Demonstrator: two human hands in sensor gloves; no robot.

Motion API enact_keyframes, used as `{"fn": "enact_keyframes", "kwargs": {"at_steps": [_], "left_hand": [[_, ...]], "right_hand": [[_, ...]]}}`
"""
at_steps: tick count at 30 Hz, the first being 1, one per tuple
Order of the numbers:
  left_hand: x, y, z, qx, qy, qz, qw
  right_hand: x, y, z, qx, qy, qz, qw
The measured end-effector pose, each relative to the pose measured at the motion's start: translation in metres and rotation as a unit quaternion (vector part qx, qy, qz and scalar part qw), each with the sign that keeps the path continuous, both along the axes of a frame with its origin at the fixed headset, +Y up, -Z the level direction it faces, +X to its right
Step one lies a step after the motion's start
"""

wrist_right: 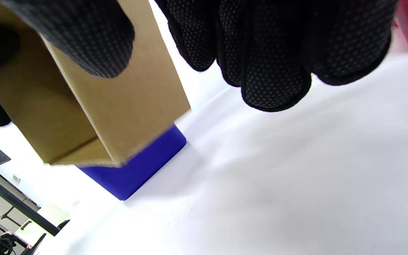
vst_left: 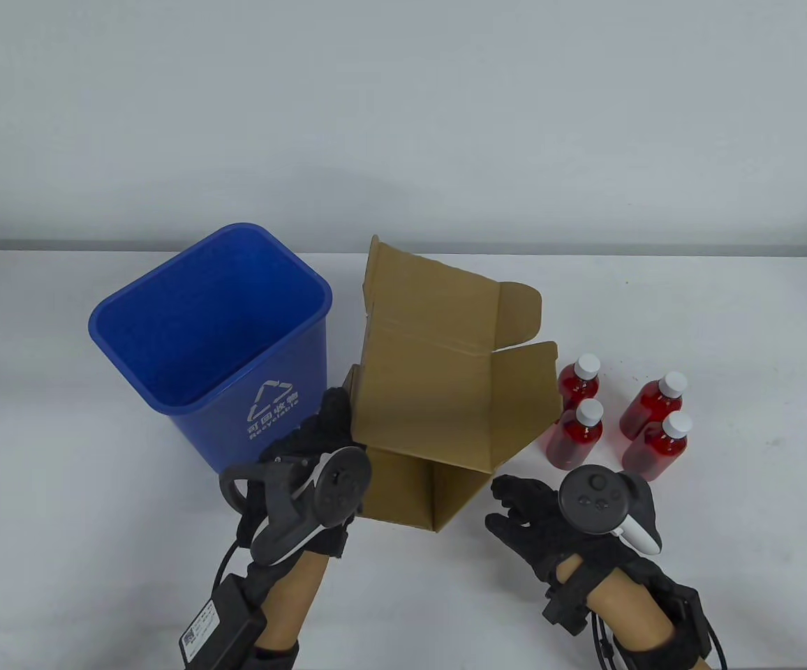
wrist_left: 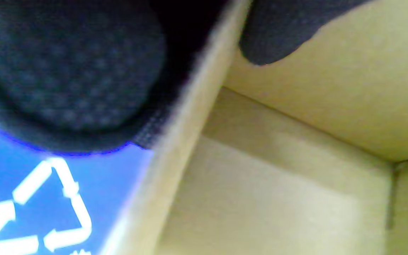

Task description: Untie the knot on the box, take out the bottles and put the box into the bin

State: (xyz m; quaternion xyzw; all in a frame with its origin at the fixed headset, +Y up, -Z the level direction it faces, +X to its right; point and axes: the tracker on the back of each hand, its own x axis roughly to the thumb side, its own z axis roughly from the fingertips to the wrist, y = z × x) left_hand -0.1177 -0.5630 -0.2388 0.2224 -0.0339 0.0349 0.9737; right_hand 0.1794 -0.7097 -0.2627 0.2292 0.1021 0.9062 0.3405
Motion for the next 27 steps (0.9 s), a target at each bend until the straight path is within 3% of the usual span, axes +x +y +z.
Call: {"fn": "enact_keyframes", "kwargs": {"at_steps": [5,10,16,27], "left_hand": [[-0.005,0.040,0.004,0.045,0.020,0.012,0.999],[-0.015,0.069,-0.002,0.038,0.052,0.034,0.997],[-0.020,0.083,-0.012,0.001,0.070,0.061,0.996],[-0.034,0.107,-0.029,-0.017,0.154,0.083,0.984]], "right_hand": [[-0.004,-0.003,0.001,-0.006,0.009,0.006,1.000],[-0.005,-0.004,0.001,-0.009,0.009,0.009,1.000],[-0.006,-0.007,0.000,-0.016,0.009,0.015,1.000],[-0.023,-0.013,0.010,0.001,0.029,0.056,0.998]]}}
